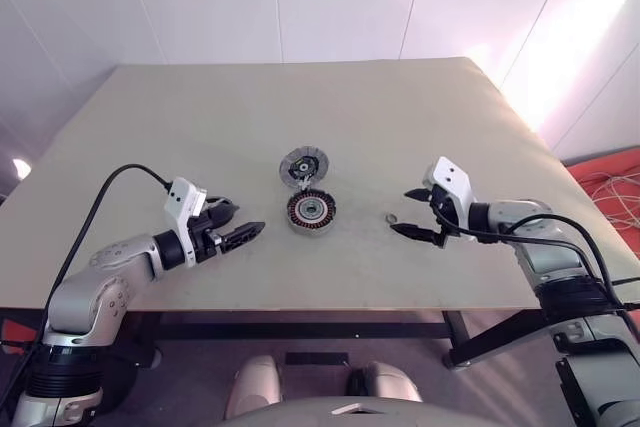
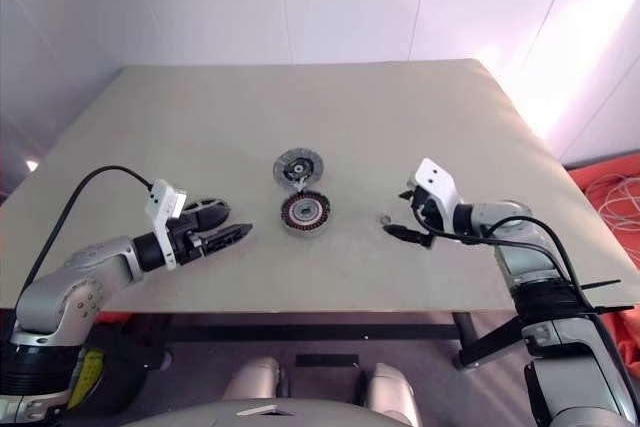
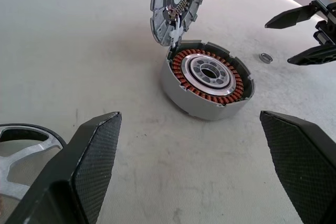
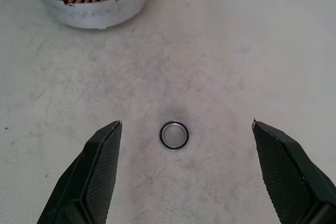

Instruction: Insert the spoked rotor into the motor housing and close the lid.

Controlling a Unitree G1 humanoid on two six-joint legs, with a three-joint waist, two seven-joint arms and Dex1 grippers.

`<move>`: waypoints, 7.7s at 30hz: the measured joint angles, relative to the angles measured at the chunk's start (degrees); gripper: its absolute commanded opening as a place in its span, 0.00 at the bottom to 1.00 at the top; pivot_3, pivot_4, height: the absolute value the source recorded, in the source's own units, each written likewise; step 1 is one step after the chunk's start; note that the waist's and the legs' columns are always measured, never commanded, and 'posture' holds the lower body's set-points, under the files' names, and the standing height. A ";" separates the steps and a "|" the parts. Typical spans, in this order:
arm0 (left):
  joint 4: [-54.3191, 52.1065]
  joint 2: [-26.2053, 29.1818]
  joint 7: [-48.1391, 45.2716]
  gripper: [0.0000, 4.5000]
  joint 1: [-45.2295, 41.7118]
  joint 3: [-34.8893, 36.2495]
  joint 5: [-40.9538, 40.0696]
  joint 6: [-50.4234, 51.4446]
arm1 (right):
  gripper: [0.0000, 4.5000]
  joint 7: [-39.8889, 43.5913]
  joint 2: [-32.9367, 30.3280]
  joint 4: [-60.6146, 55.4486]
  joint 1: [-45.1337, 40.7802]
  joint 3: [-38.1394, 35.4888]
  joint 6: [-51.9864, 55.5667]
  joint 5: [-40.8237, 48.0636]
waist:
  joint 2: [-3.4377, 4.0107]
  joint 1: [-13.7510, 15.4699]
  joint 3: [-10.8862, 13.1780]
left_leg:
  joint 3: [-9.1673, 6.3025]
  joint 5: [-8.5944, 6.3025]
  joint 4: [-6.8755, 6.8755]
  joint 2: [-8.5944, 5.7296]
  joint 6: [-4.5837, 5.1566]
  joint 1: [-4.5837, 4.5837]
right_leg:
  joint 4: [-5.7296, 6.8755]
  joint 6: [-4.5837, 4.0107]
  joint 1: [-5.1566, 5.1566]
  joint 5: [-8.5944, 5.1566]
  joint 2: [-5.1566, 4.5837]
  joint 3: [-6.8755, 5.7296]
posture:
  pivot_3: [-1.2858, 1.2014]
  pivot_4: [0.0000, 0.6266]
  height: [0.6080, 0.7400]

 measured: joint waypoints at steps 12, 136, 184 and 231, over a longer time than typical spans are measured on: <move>0.11 -0.02 0.01 1.00 0.01 0.00 0.31 -0.24 | 1.00 -1.36 0.87 -5.38 -0.33 0.15 5.55 0.00 | -0.01 0.03 -0.01 | 0.25 -0.01 -0.15 0.00 0.02 -0.05 | 0.01 -0.09 -0.24 0.05 0.00 0.19 | 0.52 0.00 1.00; 1.26 -0.61 3.54 1.00 -1.24 0.45 2.05 -0.57 | 0.40 -6.13 21.30 4.32 -11.75 12.37 3.15 -3.27 | -0.32 -0.10 -0.18 | 0.53 0.16 -0.32 0.14 -0.30 -0.07 | 0.18 -0.37 -0.58 0.21 0.06 0.42 | 0.52 0.00 1.00; 2.22 -0.67 3.36 1.00 -1.28 0.45 2.90 -0.94 | 0.01 -8.80 24.86 11.05 -14.73 12.34 0.21 -5.73 | -0.32 -0.12 -0.18 | 0.55 0.17 -0.33 0.13 -0.33 -0.06 | 0.26 -0.38 -0.63 0.21 0.06 0.48 | 0.52 0.00 1.00; 9.64 -8.62 24.07 1.00 6.24 25.63 -25.84 19.18 | 0.01 -4.11 8.06 -8.50 -8.65 2.32 8.92 2.45 | -0.54 0.07 -0.26 | 0.65 0.12 -0.67 0.05 -0.19 0.14 | 0.03 -0.03 -0.52 0.00 0.12 0.66 | 0.52 0.00 1.00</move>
